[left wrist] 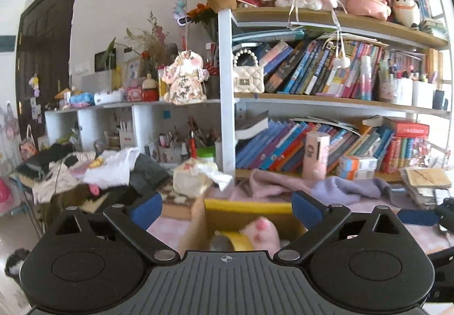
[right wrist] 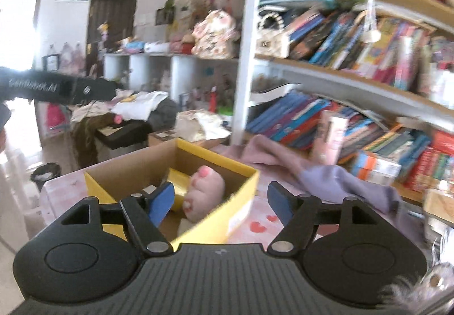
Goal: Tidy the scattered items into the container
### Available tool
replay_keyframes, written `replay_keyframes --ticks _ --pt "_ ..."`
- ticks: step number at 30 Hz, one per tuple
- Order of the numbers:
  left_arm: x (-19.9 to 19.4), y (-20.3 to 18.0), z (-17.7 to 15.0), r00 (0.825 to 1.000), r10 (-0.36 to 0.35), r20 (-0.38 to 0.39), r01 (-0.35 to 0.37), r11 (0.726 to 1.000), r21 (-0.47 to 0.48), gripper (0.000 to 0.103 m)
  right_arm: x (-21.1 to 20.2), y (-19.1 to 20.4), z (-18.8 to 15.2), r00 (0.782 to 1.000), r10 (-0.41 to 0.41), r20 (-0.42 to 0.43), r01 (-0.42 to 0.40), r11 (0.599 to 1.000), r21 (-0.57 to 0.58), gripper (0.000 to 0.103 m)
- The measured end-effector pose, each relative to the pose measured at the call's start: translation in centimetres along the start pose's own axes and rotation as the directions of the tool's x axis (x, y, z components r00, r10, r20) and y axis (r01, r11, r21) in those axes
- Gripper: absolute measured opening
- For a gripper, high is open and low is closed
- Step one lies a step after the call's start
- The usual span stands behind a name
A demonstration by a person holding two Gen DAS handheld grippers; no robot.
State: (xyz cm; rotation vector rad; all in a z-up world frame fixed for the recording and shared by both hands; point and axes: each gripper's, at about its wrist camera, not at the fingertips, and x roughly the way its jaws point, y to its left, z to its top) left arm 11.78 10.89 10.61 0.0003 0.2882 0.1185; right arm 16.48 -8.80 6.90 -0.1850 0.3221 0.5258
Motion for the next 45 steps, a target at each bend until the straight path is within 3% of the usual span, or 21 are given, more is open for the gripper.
replay_keyframes --ticks 9,16,20,25,32,45 --pt "-5.8 -2.2 -6.1 0.998 -0.008 -0.066 0.006 0.999 -0.035 0.101 -8.1 2.1 -5.3 0.993 -0.119 -0.024 0.12 0.993 0.022 0.077" --pt "-7.9 -4.0 -9.2 0.99 -0.003 -0.14 0.005 1.0 0.012 0.103 -10.4 2.0 -7.8 0.98 -0.155 -0.126 0.169 0.981 0.101 0.083" --pt "-7.7 -4.8 -10.5 0.973 -0.03 -0.227 0.035 0.999 0.018 0.103 -10.8 1.9 -8.8 0.969 -0.164 -0.187 0.19 0.973 0.13 0.087" --pt "-7.0 -5.8 -11.6 0.946 -0.048 -0.322 0.065 0.997 0.042 0.103 -10.7 1.6 -9.7 0.948 -0.164 -0.274 0.208 0.967 0.144 0.091" --pt "-6.7 -6.7 -12.3 0.93 -0.043 -0.365 0.064 0.997 0.046 0.103 -11.5 0.8 -10.5 0.932 -0.188 -0.309 0.242 0.959 0.146 0.097" --pt "-7.8 -8.4 -12.4 0.922 -0.08 -0.379 0.113 0.991 0.067 0.103 -13.5 0.2 -11.4 0.921 -0.213 -0.326 0.275 0.948 0.159 0.101"
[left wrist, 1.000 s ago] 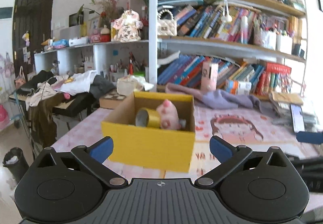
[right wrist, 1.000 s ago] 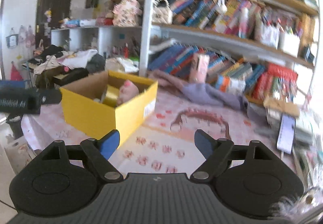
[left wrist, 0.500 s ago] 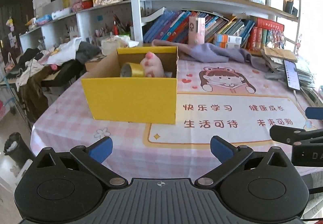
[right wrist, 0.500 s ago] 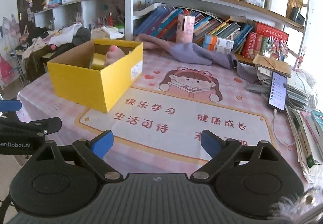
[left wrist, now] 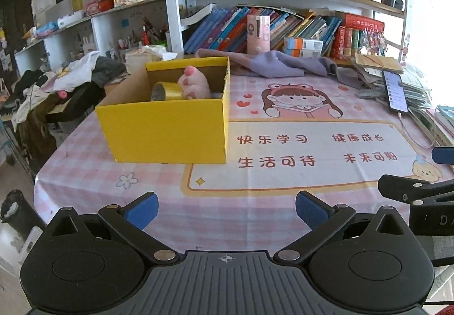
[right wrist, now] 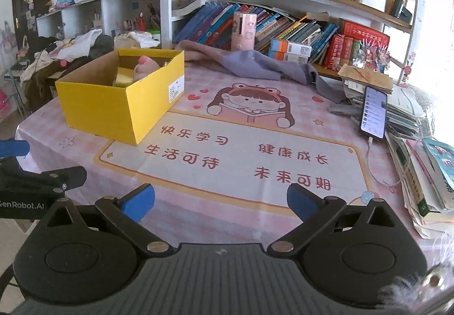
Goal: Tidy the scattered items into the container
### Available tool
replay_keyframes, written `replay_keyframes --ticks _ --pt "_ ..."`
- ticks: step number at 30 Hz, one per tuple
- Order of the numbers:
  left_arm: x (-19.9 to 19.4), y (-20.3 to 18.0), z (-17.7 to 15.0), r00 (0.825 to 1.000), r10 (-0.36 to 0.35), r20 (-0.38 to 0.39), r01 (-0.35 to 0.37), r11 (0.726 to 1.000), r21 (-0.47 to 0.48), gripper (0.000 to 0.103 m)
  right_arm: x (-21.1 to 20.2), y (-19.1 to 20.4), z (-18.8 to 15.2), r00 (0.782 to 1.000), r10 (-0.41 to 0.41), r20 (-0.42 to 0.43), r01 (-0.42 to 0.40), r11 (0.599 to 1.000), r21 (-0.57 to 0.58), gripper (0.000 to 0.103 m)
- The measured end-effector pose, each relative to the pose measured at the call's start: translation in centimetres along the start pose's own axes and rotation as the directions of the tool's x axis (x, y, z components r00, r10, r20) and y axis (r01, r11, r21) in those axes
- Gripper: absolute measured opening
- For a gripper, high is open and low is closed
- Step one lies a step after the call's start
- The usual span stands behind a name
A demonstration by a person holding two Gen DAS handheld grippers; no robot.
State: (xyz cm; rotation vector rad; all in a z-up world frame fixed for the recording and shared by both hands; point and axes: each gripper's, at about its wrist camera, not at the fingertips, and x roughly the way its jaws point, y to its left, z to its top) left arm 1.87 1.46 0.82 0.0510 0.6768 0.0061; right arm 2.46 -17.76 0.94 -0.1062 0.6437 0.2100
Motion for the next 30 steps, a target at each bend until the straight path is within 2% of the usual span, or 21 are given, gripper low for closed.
replay_keyframes --ticks 9,16,30 --pt "-0.29 -0.18 -0.37 1.0 -0.006 -0.028 0.006 1.0 -0.013 0.103 -0.64 0.05 -0.55 1.0 0.016 -0.009 -0.016 1.0 0.006 0.102" --pt "-0.54 -0.19 -0.49 1.0 0.009 -0.028 -0.01 1.0 -0.021 0.103 -0.81 0.17 -0.71 0.999 0.028 -0.015 -0.028 1.0 0.003 0.103" --pt "-0.14 -0.28 -0.34 0.999 -0.01 -0.042 0.009 0.999 -0.031 0.103 -0.67 0.35 -0.51 0.999 0.036 -0.021 -0.036 0.999 0.001 0.103"
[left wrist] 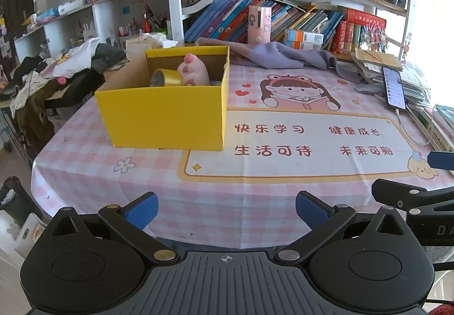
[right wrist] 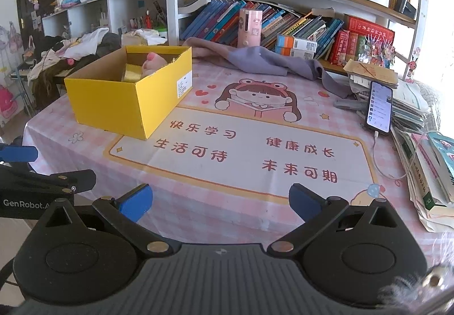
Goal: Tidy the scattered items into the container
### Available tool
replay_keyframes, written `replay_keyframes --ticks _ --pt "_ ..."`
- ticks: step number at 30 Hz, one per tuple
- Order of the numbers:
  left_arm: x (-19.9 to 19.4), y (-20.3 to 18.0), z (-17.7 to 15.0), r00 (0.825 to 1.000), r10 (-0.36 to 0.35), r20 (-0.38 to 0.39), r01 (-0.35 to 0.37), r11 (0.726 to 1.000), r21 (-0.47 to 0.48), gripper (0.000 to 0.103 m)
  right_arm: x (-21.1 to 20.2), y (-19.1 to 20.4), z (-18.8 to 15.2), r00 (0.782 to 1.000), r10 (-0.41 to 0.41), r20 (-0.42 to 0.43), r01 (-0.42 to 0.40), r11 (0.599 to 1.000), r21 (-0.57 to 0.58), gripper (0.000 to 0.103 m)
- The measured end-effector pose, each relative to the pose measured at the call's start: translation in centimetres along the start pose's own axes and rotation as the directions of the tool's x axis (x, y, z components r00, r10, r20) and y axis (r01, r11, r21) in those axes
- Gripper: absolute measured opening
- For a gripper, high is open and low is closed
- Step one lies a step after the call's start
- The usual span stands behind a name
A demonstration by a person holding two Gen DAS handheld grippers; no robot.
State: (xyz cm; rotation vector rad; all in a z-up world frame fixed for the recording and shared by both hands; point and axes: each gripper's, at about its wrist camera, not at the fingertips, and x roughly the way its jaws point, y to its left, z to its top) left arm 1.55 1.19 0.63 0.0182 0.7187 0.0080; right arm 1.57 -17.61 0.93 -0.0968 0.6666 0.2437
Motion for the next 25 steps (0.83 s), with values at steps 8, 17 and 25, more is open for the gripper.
replay_keyframes --ticks 8,17,25 --pt "0.3 -0.3 0.2 1.0 -0.013 -0.001 0.013 1.0 0.008 0.103 0.0 -0.2 0.3 1.0 -0.002 0.004 0.002 1.0 0.003 0.103" --pt "0.6 -0.5 0.3 1.0 -0.024 -0.013 0.025 1.0 0.005 0.103 0.5 -0.4 0.3 1.0 0.005 -0.004 -0.005 1.0 0.005 0.103" --pt "1.1 -0.8 0.6 0.999 -0.028 -0.015 0.028 1.0 -0.013 0.103 1.3 -1.1 0.4 1.0 0.017 -0.018 -0.017 1.0 0.007 0.103"
